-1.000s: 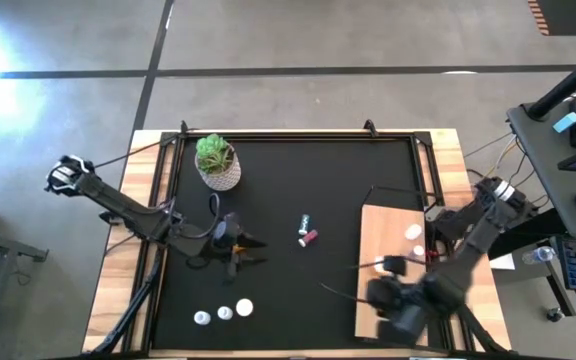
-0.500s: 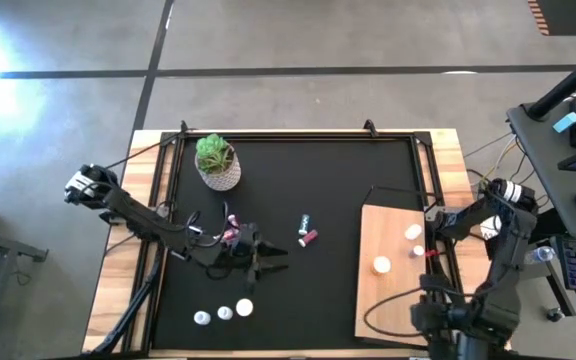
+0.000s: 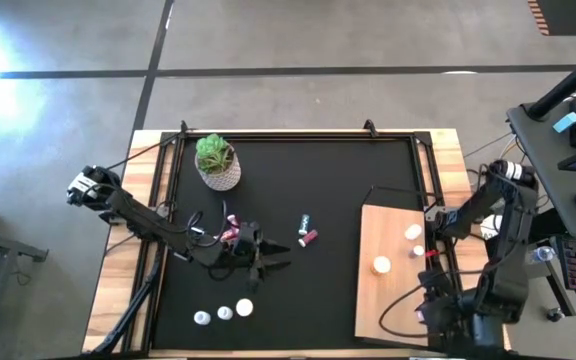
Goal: Pick and place medicine bottles onto shelf by color
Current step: Put the bottom right pink table bottle on the shelf
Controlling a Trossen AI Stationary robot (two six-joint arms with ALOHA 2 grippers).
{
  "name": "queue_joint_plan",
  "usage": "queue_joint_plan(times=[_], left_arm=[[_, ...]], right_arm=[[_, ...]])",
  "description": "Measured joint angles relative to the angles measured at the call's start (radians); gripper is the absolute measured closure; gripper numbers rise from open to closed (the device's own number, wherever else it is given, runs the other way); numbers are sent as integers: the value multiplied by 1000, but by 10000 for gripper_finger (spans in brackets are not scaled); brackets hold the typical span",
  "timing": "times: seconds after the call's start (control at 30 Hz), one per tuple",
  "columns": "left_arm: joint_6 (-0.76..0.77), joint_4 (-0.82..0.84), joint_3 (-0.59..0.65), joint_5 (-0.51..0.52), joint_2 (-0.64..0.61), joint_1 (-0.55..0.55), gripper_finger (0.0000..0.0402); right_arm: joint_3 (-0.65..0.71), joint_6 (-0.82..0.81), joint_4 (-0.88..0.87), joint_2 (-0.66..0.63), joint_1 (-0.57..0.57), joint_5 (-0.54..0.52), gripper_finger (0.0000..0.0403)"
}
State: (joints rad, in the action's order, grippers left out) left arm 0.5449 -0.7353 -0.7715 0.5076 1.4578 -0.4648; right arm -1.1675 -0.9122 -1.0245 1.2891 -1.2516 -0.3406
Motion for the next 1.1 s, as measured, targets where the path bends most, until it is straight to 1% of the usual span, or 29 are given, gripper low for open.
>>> queue_joint_plan(times=[0.13, 0.37, 0.5, 0.6, 0.87, 1.1], left_arm=[[0, 0, 0, 20, 0, 0, 217], [1, -14, 0, 33, 0, 0, 217], [1, -21, 0, 58, -1, 0, 217], [2, -21, 0, 78, -1, 0, 217], [27, -21, 0, 96, -1, 0, 217], [26, -20, 0, 101, -1, 0, 217]], right_arm=[[69, 123, 26, -46, -3, 4, 294], [193, 175, 80, -103, -3, 4, 289], [240, 256, 156, -127, -3, 4, 289], [265, 306, 180, -138, -3, 4, 288], [325, 310, 208, -143, -2, 1, 287], [335, 296, 236, -142, 2, -1, 287]])
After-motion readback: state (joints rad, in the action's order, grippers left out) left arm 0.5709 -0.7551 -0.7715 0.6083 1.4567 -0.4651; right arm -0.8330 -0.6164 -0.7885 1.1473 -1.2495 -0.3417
